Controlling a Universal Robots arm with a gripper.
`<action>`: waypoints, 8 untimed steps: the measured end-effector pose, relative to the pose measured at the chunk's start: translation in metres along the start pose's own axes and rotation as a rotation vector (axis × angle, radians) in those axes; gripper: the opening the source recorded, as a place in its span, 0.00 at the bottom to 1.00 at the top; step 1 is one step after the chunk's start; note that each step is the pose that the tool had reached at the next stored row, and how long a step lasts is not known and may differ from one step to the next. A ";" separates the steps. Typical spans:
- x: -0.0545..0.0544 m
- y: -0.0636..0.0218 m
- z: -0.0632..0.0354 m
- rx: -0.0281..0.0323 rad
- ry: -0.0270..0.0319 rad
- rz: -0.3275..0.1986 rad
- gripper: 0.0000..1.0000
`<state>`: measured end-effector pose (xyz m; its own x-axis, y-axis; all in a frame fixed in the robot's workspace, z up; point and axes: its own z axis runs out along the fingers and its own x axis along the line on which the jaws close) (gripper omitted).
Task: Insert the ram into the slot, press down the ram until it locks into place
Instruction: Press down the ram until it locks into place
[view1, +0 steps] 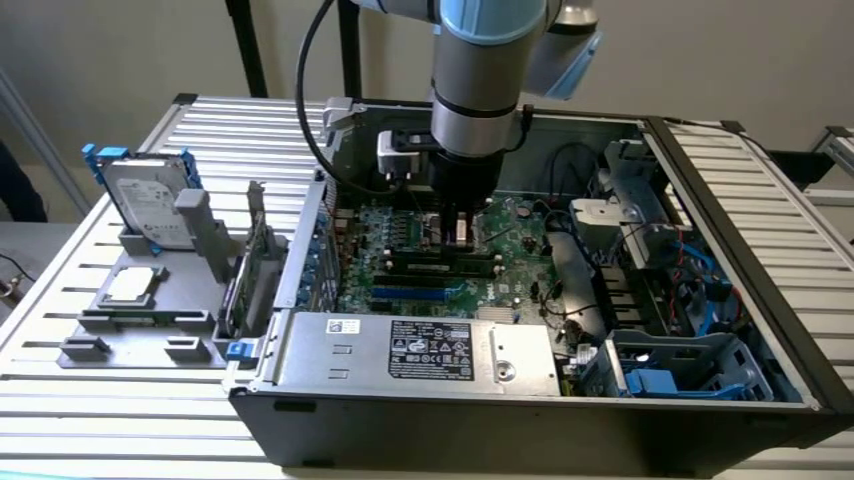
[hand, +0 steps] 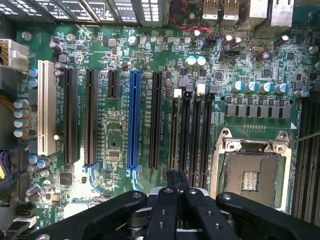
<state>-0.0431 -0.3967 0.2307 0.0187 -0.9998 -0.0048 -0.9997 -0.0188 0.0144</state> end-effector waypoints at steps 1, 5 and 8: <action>0.000 0.0001 -0.0032 -0.0015 0.0011 0.000 0.10; 0.001 0.0003 -0.0124 -0.0034 -0.0002 0.000 0.10; 0.001 0.0003 -0.0130 -0.0034 -0.0039 0.000 0.10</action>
<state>-0.0432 -0.3974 0.2438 0.0188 -0.9998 -0.0086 -0.9997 -0.0189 0.0178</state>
